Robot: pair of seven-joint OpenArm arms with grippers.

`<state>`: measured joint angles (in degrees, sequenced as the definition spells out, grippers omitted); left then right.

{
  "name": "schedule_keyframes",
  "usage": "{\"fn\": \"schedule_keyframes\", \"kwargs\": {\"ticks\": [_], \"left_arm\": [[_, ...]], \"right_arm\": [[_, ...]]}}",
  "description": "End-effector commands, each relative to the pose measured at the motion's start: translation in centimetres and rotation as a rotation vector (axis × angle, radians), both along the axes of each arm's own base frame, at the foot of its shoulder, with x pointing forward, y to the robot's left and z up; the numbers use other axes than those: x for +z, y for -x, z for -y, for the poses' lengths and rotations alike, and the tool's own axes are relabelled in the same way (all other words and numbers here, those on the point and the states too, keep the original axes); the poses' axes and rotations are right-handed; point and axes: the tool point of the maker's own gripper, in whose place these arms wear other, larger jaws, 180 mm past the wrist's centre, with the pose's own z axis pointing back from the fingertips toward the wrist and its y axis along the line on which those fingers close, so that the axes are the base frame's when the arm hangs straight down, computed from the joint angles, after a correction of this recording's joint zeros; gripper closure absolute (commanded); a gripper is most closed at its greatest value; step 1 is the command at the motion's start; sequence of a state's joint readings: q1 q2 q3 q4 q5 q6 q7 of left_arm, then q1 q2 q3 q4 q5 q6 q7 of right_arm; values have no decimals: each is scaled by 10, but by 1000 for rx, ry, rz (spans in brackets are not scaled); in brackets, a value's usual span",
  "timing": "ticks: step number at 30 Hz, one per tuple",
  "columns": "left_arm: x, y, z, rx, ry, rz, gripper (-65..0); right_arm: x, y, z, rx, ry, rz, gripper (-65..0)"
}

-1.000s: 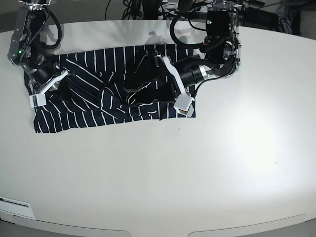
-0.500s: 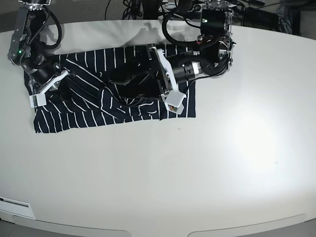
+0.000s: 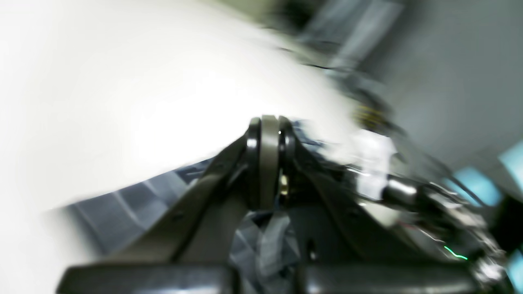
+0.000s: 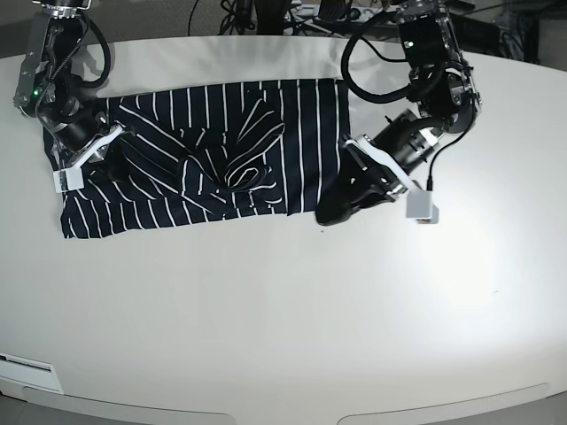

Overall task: Fold the T-shirt properly
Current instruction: 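Press and tuck the folded fabric with the left gripper toward the middle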

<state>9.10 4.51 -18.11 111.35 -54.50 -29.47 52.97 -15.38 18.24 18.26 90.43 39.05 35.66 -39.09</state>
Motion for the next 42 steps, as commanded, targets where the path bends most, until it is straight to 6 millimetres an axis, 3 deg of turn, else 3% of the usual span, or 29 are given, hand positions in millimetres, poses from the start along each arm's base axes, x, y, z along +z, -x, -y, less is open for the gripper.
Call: {"fn": "schedule_keyframes", "kwargs": {"ticks": [1, 4, 8, 13, 24, 26, 32, 36, 42], "left_arm": [[3, -3, -8, 33, -21, 8, 0], [-27, 5, -13, 37, -143, -88, 0], [-52, 24, 8, -58, -239, -148, 0], [-54, 44, 48, -201, -238, -129, 0], [-91, 71, 93, -330, -320, -224, 0], [-87, 78, 107, -377, -294, -209, 0], [-40, 112, 167, -662, -156, 19, 0], [-38, 100, 173, -680, -253, 96, 0], [-39, 48, 146, -545, -404, 130, 0]], "right_arm": [[-7, 8, 4, 24, 44, -51, 0], [-7, 8, 4, 23, 43, -49, 0], [-5, 6, 4, 23, 42, -42, 0], [-7, 8, 4, 23, 43, -47, 0], [-7, 8, 4, 24, 44, -51, 0], [-7, 8, 4, 24, 44, -51, 0], [-7, 8, 4, 24, 44, -51, 0], [-7, 8, 4, 24, 44, -51, 0], [-7, 8, 4, 24, 44, -51, 0]]}}
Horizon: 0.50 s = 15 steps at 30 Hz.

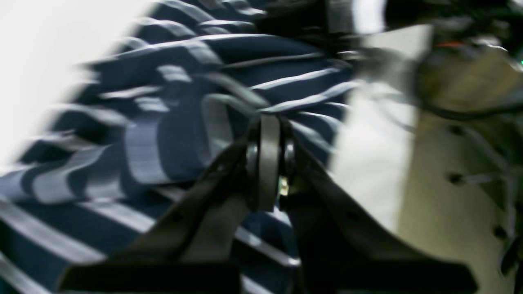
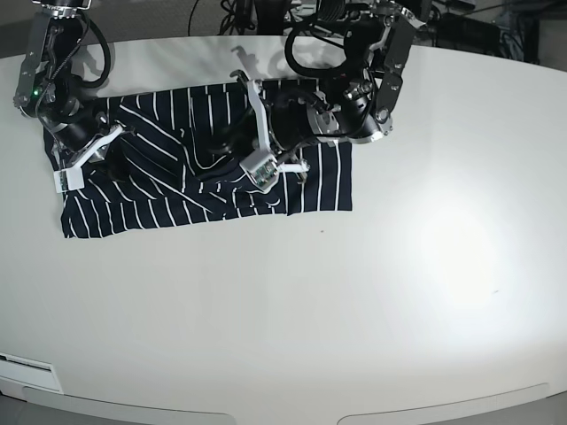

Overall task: Fold the T-shirt properly
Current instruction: 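Press and tuck the folded fabric with the left gripper toward the middle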

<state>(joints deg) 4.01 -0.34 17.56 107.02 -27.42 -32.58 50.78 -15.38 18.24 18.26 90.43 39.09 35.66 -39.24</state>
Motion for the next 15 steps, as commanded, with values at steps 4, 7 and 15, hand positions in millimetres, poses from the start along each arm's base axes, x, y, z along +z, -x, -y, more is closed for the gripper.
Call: {"fn": "schedule_keyframes", "kwargs": {"ticks": [4, 7, 15], "left_arm": [[32, -7, -8, -43, 93, 75, 0], [44, 3, -19, -88, 136, 35, 0], [-4, 11, -68, -112, -132, -23, 0]], "right_arm": [[-7, 8, 5, 24, 47, -50, 0], [-7, 8, 5, 24, 47, -49, 0], [-7, 8, 5, 23, 47, -49, 0]]}}
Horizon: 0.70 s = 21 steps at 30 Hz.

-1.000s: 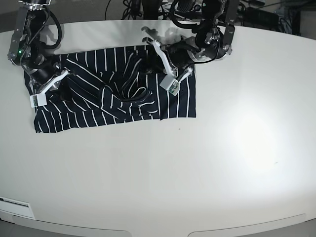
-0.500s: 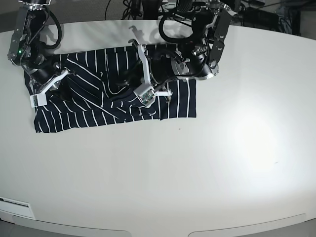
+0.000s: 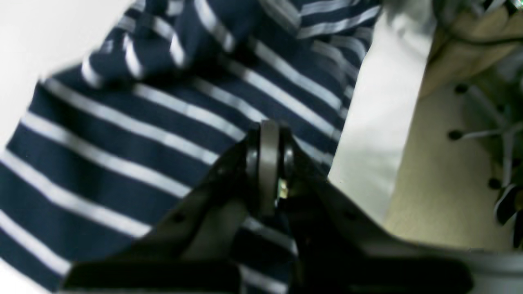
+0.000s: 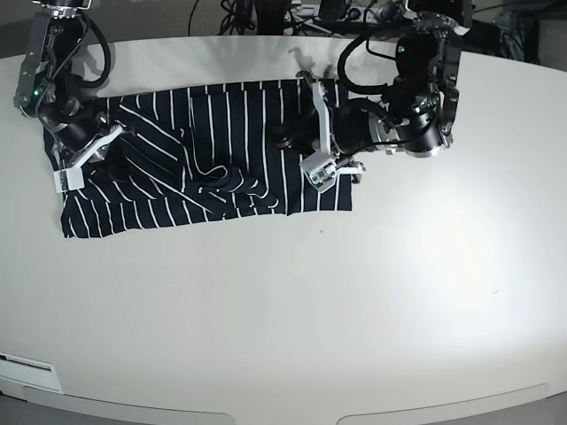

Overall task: Fold the T-shirt properly
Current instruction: 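Press and tuck the folded fabric with the left gripper toward the middle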

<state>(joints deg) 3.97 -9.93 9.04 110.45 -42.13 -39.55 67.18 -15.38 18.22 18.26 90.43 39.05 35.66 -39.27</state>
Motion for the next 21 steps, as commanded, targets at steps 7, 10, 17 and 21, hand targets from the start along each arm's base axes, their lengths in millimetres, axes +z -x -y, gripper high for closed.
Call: {"fn": "schedule_keyframes", "kwargs": {"ticks": [7, 10, 17, 21], "left_arm": [[-12, -14, -4, 26, -27, 44, 0], [-35, -14, 1, 9, -69, 28, 0], [-49, -33, 29, -37, -75, 70, 0], [-31, -48, 50, -49, -44, 113, 0]], "right_arm": [[-7, 8, 5, 23, 47, -50, 0], [-7, 7, 5, 23, 46, -48, 0], [-7, 8, 5, 23, 47, -49, 0], [-7, 8, 5, 23, 47, -49, 0]]}}
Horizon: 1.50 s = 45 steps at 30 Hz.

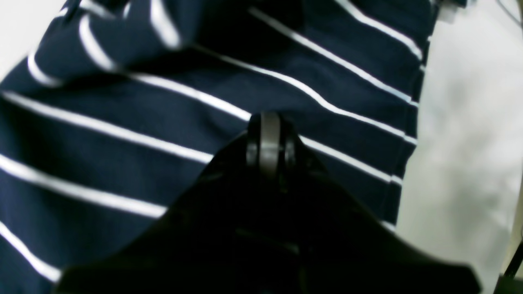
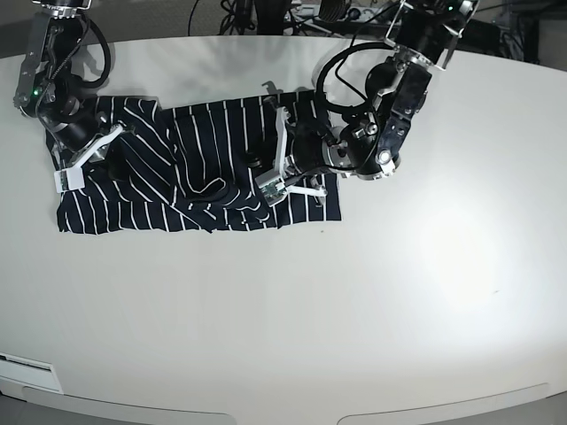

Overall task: Fold the T-shirt properly
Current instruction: 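Press and tuck the folded fabric with the left gripper toward the middle, then grasp both ends of the folded bundle with both grippers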

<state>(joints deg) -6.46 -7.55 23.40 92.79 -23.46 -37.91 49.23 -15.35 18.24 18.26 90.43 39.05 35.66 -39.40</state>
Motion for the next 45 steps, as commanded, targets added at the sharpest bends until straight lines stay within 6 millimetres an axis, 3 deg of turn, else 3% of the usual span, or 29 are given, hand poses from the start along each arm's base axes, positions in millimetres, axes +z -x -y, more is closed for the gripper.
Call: {"fn": "schedule_keyframes", "kwargs": {"ticks": [1, 4, 7, 10, 18, 24, 28, 37, 38, 41, 45], "left_arm": [[17, -13, 8, 1, 31, 43, 0], [20, -18, 11, -13, -7, 44, 0], [9, -18, -2, -10, -83, 33, 0], [-5, -13, -25, -4, -143, 16, 0], [-51, 13, -114, 50, -335, -27, 0], [-61, 22, -141, 99, -386, -56, 0], [-42, 11, -137, 129, -334, -21, 0], [37, -12, -115, 171, -48, 69, 0], [42, -13, -114, 174, -22, 68, 0], [51, -16, -108, 188, 41, 70, 0], [53, -24, -99, 259, 91, 57, 0]], "right_arm": [[-6, 7, 5, 22, 46, -46, 0], [-7, 8, 5, 23, 47, -49, 0], [-8, 9, 6, 27, 52, -61, 0], [-8, 9, 7, 26, 55, -60, 0], [-8, 9, 7, 26, 54, -59, 0], [-7, 9, 7, 25, 51, -58, 0], [-7, 9, 7, 25, 52, -58, 0], [-7, 8, 7, 22, 50, -54, 0], [-7, 8, 7, 21, 50, -54, 0], [-6, 8, 7, 21, 50, -52, -79], [-5, 7, 5, 18, 32, -46, -77]]}}
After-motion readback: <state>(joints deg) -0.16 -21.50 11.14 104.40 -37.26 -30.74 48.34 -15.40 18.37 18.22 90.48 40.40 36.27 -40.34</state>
